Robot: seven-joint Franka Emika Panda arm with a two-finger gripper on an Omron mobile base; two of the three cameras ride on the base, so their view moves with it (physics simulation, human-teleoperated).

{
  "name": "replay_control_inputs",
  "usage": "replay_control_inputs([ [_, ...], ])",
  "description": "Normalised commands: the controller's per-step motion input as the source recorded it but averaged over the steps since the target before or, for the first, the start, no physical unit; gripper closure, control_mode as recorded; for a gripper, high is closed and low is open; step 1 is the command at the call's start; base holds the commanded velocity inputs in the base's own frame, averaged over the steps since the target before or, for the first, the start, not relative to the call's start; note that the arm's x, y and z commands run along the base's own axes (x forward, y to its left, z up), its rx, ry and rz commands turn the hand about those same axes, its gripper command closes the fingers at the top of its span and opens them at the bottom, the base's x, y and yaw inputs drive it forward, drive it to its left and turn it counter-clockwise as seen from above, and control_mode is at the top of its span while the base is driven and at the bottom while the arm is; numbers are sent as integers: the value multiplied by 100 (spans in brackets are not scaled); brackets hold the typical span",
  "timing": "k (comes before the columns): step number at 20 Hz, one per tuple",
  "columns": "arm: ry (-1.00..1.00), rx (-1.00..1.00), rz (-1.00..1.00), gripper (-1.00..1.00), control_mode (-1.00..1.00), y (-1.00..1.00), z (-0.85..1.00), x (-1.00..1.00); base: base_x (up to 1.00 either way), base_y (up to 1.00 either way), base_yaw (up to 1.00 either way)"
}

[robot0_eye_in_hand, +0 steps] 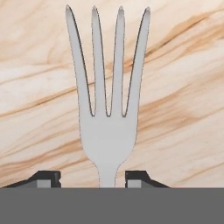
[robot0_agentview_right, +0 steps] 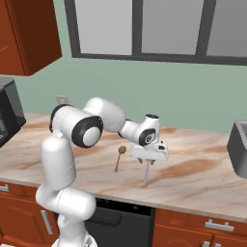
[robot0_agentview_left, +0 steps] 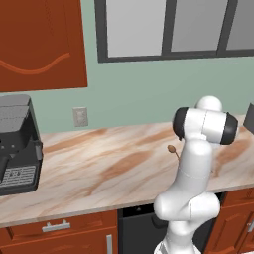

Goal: Take the fork and place it on the left side of the plate. Then take the spoon and place it on the right side of the plate. Make sure they're directly next to the plate.

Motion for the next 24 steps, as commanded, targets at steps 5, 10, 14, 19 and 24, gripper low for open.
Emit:
replay_control_inputs([
  [5, 8, 0, -4, 100, -100, 0, -32, -39, 0, 0, 0],
  [10, 4, 0, -8, 100, -100, 0, -28, -42, 0, 0, 0],
  [14, 1, 3, -6, 100, -100, 0, -12, -33, 0, 0, 0],
  [19, 0, 1, -1, 100, -100, 2, 16, -26, 0, 0, 0],
  [24, 0, 0, 0, 100, -100, 9, 35, -27, 0, 0, 0],
])
